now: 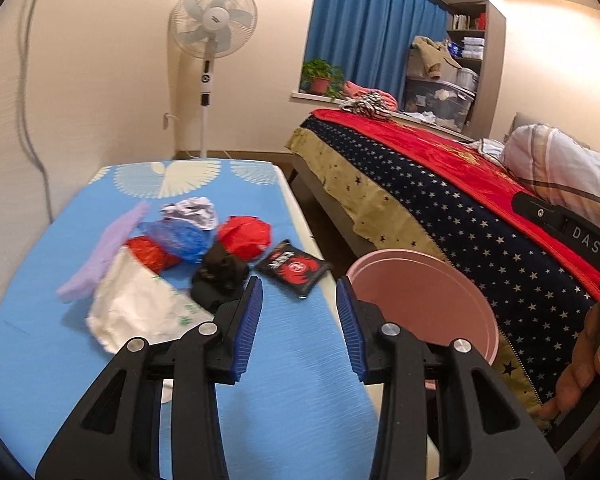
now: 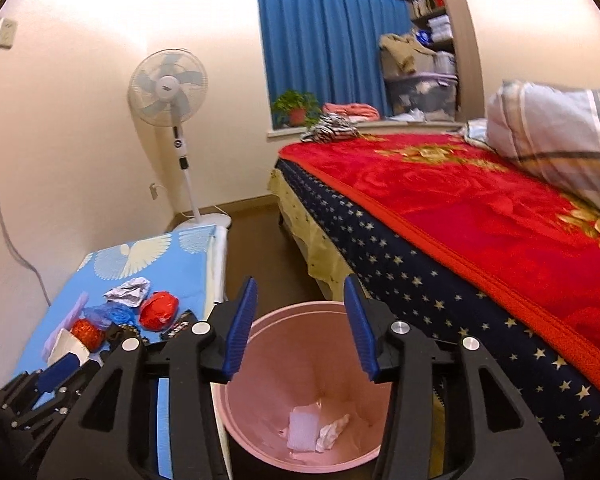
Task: Collect trash
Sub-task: 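Open both tools to drop the bubble wrap and tissue into the pink bin, then grasp the crumpled white paper bag with the left tool while the right tool grasps the black-and-red snack packet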
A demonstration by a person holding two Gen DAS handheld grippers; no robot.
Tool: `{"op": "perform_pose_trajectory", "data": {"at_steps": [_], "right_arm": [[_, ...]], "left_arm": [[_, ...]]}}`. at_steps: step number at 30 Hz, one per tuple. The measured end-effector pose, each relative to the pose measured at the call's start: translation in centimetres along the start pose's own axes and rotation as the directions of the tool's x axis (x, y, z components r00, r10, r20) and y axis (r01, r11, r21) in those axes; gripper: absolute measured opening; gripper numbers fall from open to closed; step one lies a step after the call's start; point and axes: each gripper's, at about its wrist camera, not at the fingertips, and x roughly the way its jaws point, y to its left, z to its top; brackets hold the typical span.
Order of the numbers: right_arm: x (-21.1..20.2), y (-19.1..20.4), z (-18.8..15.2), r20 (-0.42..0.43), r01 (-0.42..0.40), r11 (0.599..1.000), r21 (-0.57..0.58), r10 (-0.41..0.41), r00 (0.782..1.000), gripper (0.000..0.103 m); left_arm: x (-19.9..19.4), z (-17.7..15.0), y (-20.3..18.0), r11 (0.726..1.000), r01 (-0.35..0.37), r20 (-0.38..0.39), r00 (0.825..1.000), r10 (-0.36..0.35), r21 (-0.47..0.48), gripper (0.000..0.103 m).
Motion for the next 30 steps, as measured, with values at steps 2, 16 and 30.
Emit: {"op": "perform_pose_trajectory", "data": {"at_steps": [2,16,30], "right_arm": [[0.1,0.7,-0.2,-0.016,-0.002,1.0,-0.013,0.002,1.0,0.045],[1.2,3.6,-0.7,-0.072,-0.099,0.995,0.008,0.1,0.992,0.026],[6.1,6.7,-2.5,-0.166,-0.206,0.978,0.04,0.21,0.964,0.021]], "left_arm": [[-0.5,0.0,0.7,1.0,-0.015,0.009,1.0,0.015,-0.004,0.038],[-1.2,-1.3,5.1,0.99,-0.101,0.009,0.995,0.102,-0.101,0.038],[0.1,-1.9,10.7,0.91,-0.324,-0.039,0.945,0.325,-0.259,0.063]]}}
